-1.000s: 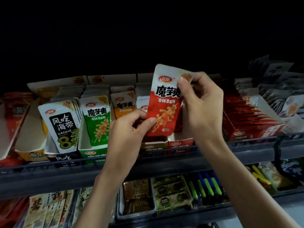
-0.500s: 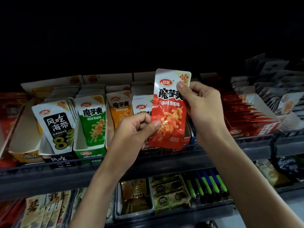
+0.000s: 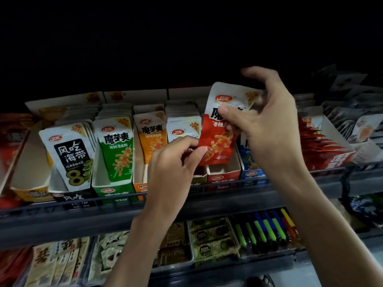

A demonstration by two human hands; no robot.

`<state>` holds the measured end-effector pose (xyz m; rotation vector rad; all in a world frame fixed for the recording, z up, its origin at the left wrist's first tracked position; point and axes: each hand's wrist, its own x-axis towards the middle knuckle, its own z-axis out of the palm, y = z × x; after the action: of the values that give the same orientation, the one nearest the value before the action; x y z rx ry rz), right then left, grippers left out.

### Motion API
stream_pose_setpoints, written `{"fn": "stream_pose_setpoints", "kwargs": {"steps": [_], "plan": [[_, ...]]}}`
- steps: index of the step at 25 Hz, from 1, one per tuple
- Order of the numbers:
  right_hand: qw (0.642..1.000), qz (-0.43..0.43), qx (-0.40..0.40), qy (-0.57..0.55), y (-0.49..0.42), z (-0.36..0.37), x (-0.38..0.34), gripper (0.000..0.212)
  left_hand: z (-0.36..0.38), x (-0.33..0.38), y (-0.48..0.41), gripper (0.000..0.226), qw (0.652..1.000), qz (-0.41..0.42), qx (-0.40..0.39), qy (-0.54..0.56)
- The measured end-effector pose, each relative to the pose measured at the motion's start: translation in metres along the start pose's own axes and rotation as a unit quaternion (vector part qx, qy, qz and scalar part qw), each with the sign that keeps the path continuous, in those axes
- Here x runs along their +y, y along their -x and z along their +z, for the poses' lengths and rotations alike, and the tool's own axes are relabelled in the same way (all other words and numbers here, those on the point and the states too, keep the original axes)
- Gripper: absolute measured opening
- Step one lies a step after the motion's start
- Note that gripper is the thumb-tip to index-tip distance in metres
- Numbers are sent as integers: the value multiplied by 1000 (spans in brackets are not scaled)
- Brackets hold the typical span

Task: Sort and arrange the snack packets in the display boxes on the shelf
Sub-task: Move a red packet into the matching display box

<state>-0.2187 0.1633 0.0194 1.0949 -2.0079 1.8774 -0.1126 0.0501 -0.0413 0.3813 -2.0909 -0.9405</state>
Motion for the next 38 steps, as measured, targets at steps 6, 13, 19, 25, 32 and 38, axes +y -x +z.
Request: {"fn": "stream_pose_setpoints", "kwargs": {"steps": [6, 13, 19, 25, 32, 38], "plan": [[995, -14, 100, -22, -8, -8, 17, 28, 8, -14, 0, 30, 991, -37, -22, -129], [994, 7, 111, -5, -1, 5, 25, 14, 11, -15, 4, 18, 953, 42, -160, -254], [996, 4, 55, 70, -3, 12, 33, 9, 11, -19, 3, 17, 954, 27, -176, -241], [969, 30, -43, 241, -6, 23, 50, 9, 7, -21, 3, 18, 962, -8, -192, -195], [945, 4, -76, 317, 1, 34, 58, 29, 8, -25, 4, 19, 965, -15, -194, -178], [938, -20, -98, 333, 7, 35, 54, 59, 7, -23, 4, 18, 965, -15, -198, -171]]}}
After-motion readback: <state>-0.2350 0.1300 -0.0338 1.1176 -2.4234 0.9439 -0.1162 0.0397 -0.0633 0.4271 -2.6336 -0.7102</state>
